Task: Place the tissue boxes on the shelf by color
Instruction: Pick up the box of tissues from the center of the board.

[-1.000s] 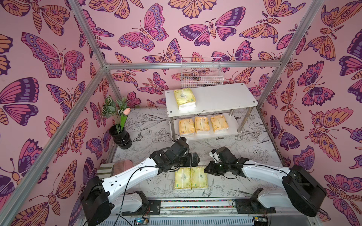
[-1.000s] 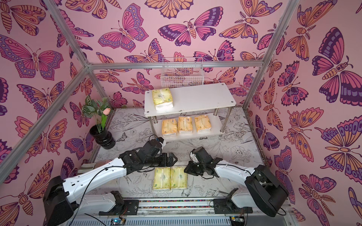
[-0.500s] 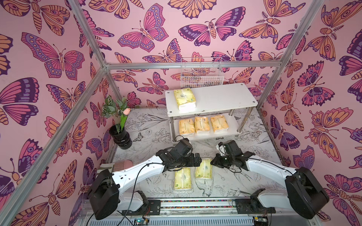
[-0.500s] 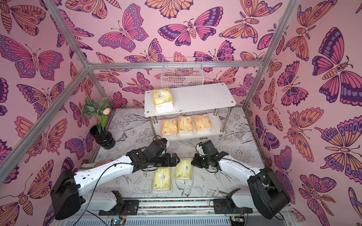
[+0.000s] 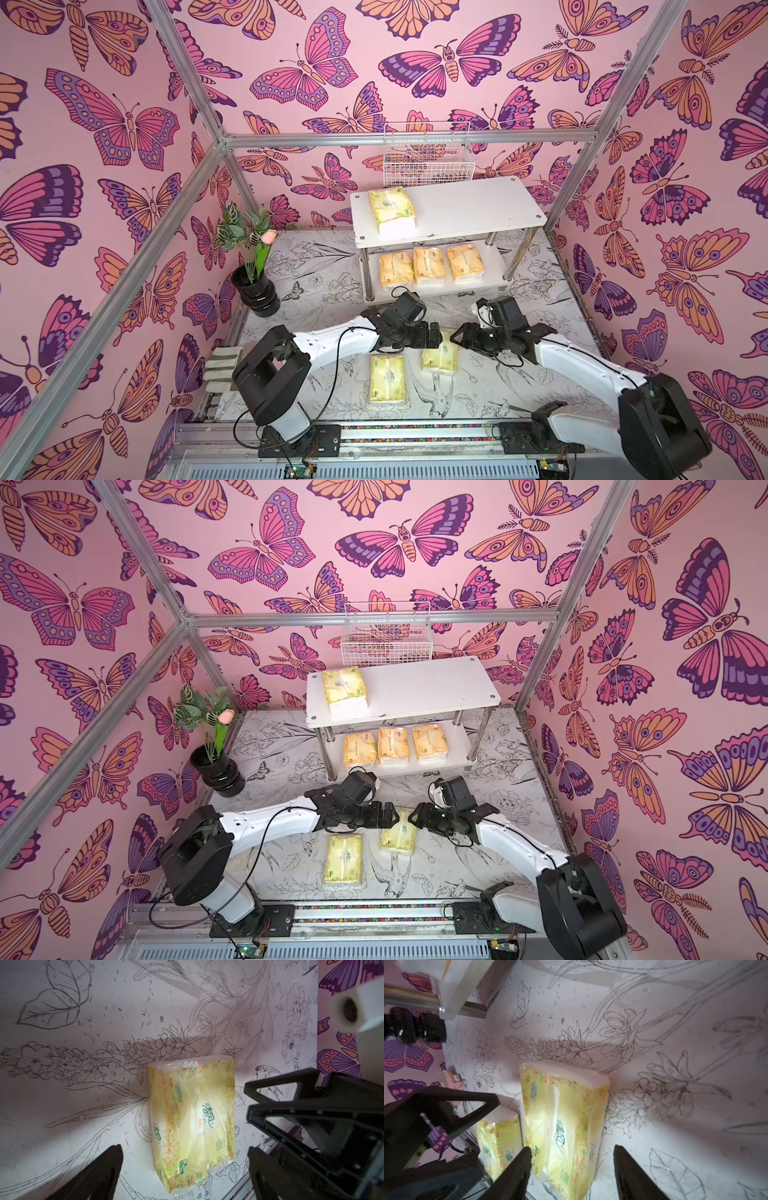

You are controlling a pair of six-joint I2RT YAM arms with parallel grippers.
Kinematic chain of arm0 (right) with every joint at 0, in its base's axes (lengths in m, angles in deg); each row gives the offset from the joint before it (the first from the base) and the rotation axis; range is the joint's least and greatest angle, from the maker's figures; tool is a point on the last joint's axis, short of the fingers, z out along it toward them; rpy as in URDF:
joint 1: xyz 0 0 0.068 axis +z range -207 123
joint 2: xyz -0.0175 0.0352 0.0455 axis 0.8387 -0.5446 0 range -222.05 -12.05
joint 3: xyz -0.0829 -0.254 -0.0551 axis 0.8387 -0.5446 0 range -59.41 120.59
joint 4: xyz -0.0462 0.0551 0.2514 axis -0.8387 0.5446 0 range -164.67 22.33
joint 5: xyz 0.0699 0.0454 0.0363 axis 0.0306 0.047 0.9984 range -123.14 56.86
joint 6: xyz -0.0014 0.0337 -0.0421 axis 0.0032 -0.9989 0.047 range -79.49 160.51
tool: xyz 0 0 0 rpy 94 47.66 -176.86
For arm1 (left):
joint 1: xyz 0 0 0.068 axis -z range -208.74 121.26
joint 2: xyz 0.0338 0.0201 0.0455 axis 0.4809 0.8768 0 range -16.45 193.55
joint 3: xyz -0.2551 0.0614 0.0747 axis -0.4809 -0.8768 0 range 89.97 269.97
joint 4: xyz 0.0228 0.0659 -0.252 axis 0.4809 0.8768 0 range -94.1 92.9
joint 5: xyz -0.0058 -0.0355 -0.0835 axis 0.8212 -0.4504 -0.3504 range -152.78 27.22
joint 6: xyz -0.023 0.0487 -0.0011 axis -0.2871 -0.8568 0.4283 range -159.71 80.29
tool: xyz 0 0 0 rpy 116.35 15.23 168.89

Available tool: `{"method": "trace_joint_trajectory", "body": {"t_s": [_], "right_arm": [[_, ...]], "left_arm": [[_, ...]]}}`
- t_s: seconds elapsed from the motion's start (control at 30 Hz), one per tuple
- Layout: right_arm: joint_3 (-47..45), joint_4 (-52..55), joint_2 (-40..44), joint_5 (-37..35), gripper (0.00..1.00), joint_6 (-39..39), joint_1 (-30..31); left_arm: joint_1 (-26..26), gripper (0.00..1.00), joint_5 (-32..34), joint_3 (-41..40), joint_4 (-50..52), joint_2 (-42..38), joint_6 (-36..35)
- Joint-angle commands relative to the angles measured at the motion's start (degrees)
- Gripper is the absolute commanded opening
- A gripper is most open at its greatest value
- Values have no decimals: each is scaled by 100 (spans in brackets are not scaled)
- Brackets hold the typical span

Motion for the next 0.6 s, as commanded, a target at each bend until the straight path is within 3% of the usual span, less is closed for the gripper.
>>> {"method": "trace_joint_trajectory", "body": {"t_s": [0.0, 0.27, 0.57], "right_arm": [[-552, 76, 542, 116, 68, -466, -26], [-1689, -664, 1528, 226, 72, -1484, 153], [-2067, -2080, 774, 91, 73, -2128, 491]], "left_arm": [[-124, 99, -342, 81, -383, 210, -47], [-241, 100, -823, -15, -1076, 629, 286], [-250, 99, -1118, -285, -1947, 1039, 856]]}}
